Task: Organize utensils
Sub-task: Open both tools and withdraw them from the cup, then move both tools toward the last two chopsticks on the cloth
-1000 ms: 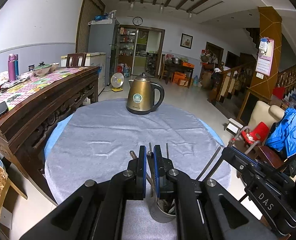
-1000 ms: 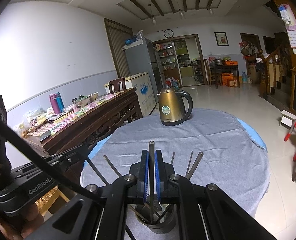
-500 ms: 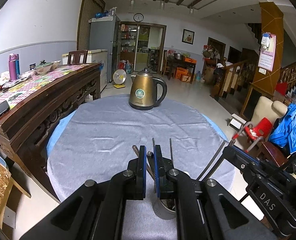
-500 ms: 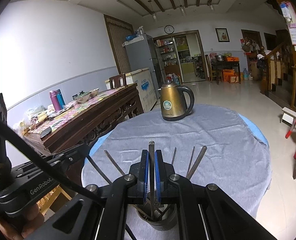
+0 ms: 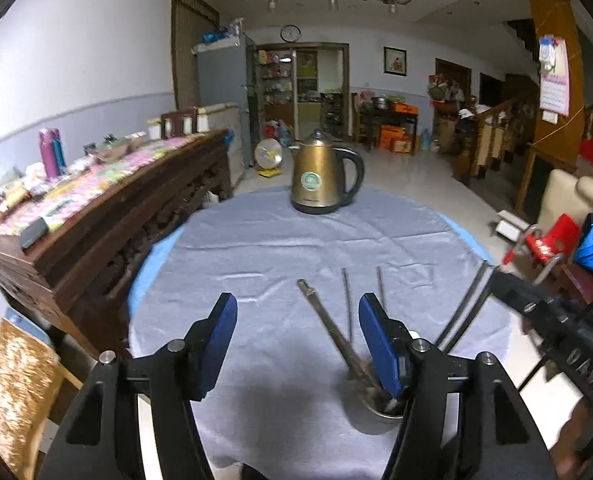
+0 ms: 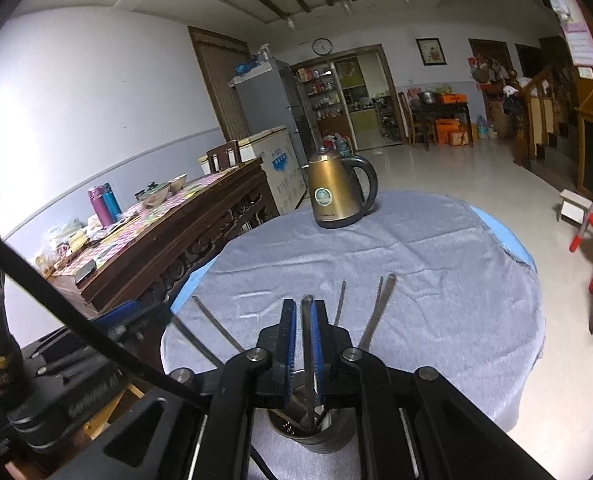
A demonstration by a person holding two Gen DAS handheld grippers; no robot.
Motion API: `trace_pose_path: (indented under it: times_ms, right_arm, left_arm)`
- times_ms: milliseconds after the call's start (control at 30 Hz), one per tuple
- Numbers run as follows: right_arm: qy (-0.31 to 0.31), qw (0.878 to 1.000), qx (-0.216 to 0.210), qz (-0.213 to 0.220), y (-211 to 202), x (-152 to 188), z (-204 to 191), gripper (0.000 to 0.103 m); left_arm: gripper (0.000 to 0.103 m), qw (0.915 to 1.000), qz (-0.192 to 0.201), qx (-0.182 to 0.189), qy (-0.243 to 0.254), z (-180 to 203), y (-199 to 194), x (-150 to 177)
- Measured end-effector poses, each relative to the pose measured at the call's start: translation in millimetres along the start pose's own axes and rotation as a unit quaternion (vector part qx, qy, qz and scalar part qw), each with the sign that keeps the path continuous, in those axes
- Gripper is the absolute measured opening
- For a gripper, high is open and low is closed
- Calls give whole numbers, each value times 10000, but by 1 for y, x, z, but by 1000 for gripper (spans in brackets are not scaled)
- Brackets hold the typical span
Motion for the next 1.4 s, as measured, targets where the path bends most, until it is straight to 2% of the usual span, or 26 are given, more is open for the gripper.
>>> trace_pose_path:
  times_ms: [133, 433, 567, 667, 767, 933, 1100, 1267, 1400]
  right_arm:
    - [43, 9999, 93, 107, -4, -3, 6, 15]
    - [119, 9997, 128, 167, -9, -4, 13, 19]
    - [71, 9998, 78, 165, -9, -3, 9, 19]
    - [39, 9999, 42, 149, -8, -2, 5, 24]
    - [-9, 9999, 21, 118, -7, 0, 0, 33]
    - [-112, 9999, -22, 82, -5, 4, -9, 33]
    - [-301, 9995, -107, 12, -1, 11, -23, 33]
    - [-310, 9994, -114, -75, 5, 16, -29, 33]
    - [-296, 9994, -83, -143, 13, 18, -29, 36]
  left_arm:
    - [76, 9988, 21, -402, 288, -10, 1, 5]
    - [77, 9902, 80, -1356, 335, -66, -5, 13]
    - [78, 9868, 165, -1599, 209, -91, -14, 12]
    - [79, 9852, 192, -1699, 104, -104, -17, 11]
    - [79, 9843, 174, -1754, -7, -117, -18, 12]
    - [80, 9823, 12, -1866, -168, -136, -18, 23]
    - [80, 9772, -374, -2062, -338, -162, -11, 50]
    - [80, 9763, -900, -1884, -575, -173, 0, 83]
    - [80, 9774, -1134, -1658, -654, -167, 14, 97]
Point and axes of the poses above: each gripper's, at about its wrist camera, not at the fingertips, and y roughly the way its jaws point, z to its right, x to its underside, the point moved 8 cm from there along y, roughly the way its jaws point, and after that the axes turned 12 degrees about z, right-handed, at the moved point
